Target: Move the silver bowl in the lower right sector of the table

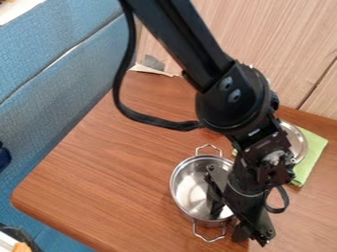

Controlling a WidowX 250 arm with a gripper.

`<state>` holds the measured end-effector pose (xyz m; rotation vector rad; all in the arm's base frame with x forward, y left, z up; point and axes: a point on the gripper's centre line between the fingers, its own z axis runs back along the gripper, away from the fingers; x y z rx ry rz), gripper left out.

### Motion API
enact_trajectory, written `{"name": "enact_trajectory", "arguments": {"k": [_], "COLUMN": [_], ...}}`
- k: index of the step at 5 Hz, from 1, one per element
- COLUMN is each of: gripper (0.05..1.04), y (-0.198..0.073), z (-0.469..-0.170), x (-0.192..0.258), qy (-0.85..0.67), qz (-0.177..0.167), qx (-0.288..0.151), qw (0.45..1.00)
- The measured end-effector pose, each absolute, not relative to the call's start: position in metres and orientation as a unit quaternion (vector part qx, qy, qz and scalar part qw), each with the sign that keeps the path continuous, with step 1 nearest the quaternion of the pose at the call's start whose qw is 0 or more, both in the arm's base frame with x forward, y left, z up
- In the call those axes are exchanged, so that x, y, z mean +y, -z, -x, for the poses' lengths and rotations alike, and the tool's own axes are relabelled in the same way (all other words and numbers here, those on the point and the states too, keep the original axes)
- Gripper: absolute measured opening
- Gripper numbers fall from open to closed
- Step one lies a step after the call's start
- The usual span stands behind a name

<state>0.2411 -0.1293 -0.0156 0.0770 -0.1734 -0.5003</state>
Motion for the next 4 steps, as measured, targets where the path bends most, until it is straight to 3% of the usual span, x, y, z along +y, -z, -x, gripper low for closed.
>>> {"name": "enact_trajectory", "arguments": {"k": [1,3,4], "gripper": [1.014,1.004,1.001], "y": [-0.009,-0.051,-0.052], "z": [-0.245,-0.254,-0.253], "x": [-0.129,-0.121,-0.121], "qy": [0.241,0.213,0.212], "qz": [-0.036,0.024,0.026], "qx": [-0.119,-0.163,-0.162], "qw": [0.963,0.963,0.963]}}
